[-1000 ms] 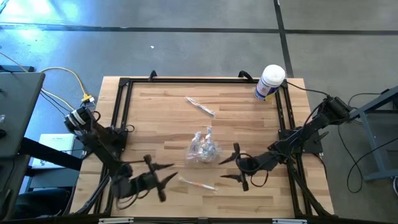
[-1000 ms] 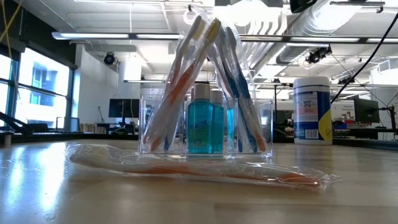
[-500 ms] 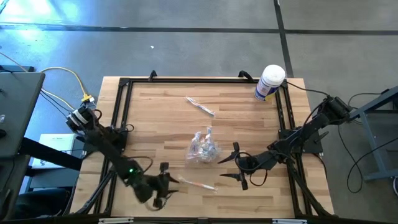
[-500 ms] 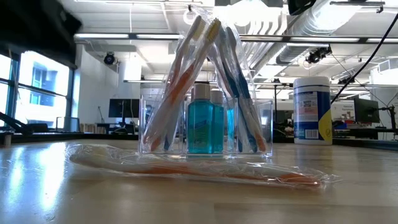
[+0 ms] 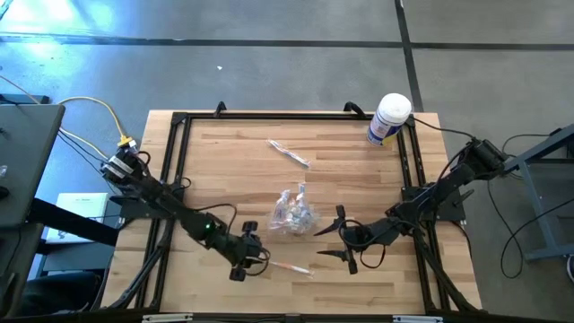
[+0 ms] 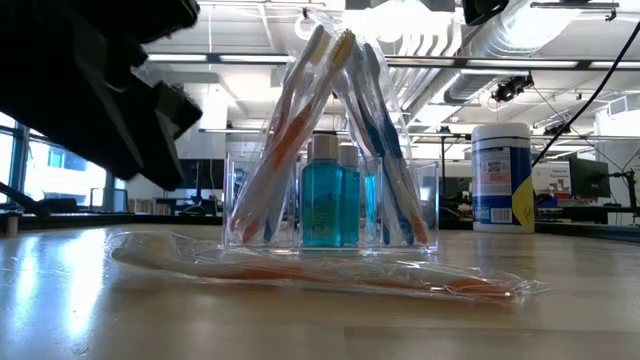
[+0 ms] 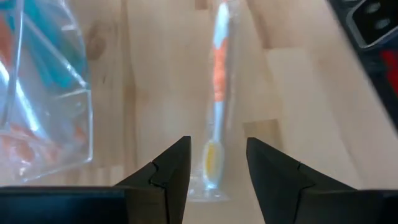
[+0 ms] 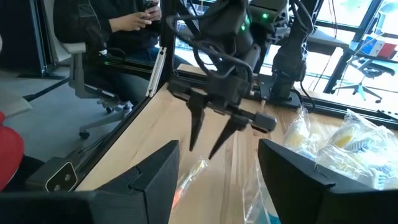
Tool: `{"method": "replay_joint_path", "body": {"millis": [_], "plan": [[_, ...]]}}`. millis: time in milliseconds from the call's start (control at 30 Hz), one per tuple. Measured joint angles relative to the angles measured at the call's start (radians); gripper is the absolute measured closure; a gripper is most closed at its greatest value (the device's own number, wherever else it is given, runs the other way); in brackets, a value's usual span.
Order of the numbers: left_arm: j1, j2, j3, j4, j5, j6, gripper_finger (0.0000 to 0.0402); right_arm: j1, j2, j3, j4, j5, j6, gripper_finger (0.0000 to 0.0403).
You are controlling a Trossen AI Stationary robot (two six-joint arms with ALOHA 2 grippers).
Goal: Pick & Place toothbrushing station
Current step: Put the orange toothbrush into the transparent organizer
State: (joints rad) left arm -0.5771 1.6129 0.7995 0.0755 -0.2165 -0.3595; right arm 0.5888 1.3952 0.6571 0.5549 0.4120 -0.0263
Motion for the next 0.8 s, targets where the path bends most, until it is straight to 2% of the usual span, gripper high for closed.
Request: {"method": "replay_joint_path", "body": {"millis": [267,800], "plan": [[0.012,0.073,-0.002,0.031,0.039,-0.012,0.025,0.0,0.0,0.0,-0.002,0.0,0.003,0.0192],[0.024,0.122,-0.007,0.055,0.07,-0.064,0.025,0.0,0.0,0.0,-0.005,0.005,0.003,0.0192]]}}
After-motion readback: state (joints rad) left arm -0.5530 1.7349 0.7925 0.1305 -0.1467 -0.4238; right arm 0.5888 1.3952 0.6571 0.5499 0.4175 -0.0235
